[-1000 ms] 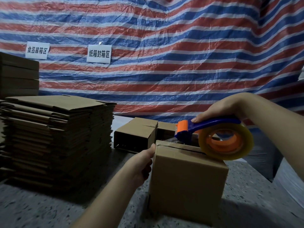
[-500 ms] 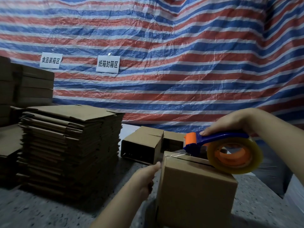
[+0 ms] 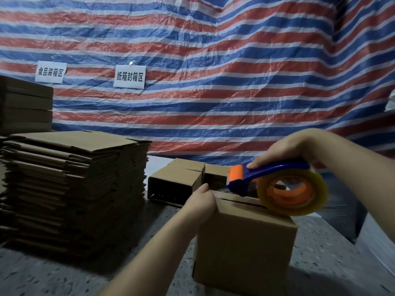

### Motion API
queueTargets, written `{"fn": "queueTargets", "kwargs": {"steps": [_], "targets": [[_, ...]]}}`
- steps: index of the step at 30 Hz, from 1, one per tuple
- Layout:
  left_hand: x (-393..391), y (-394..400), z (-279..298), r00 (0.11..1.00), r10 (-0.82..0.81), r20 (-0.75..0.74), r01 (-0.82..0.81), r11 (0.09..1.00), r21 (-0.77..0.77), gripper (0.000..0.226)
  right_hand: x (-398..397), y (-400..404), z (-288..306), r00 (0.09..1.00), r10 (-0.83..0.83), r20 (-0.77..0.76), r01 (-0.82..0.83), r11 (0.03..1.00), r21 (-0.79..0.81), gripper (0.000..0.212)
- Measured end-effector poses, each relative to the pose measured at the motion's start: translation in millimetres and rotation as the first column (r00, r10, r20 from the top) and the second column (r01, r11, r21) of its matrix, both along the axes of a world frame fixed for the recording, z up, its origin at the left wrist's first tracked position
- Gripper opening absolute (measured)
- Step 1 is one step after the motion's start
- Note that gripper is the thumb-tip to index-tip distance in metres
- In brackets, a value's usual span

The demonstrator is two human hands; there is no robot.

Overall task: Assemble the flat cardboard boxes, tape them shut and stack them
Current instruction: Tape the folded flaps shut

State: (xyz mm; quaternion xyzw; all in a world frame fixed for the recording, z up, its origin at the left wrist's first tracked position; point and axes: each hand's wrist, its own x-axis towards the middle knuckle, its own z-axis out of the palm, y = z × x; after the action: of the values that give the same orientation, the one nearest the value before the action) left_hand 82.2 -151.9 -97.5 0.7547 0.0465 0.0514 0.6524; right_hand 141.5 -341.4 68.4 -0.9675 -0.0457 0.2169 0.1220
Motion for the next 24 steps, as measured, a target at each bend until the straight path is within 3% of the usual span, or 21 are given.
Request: {"fn": "queueTargets", "kwargs": {"steps": [7, 14, 19, 22, 24], "targets": [[1.2, 0.1, 1.0, 1.0, -0.013, -0.013, 0.013, 1.0, 0.001, 0.053, 1.8, -2.8, 6.5, 1.0, -0.021, 0.001, 0.021, 0.997, -0.075, 0.086], [6.1, -0.1, -3.7, 1.0, 0.008, -0.006, -0.008, 1.0, -0.012, 0.052, -1.3, -63.2, 5.2, 0.993, -0.115, 0.024, 0.117, 0.988, -0.104, 0.108], [7.2, 1.4, -5.4, 1.0, 0.002, -0.027, -0.002, 1.0, -0.009, 0.05, 1.4, -74.0, -22.9, 0.992, -0.126, -0.029, 0.122, 0.985, -0.122, 0.1], [6.9, 5.1, 1.4, 0.998, -0.002, -0.064, 0.007, 0.997, 0.078, 0.047, 0.7, -75.7, -27.1, 0.989, -0.143, -0.034, 0.139, 0.986, -0.096, 0.1], [5.7, 2.4, 9.6, 0.999, 0.009, -0.043, 0.002, 0.968, 0.251, 0.044, -1.3, -74.1, -27.0, 0.989, -0.142, -0.039, 0.138, 0.986, -0.094, 0.095]]}}
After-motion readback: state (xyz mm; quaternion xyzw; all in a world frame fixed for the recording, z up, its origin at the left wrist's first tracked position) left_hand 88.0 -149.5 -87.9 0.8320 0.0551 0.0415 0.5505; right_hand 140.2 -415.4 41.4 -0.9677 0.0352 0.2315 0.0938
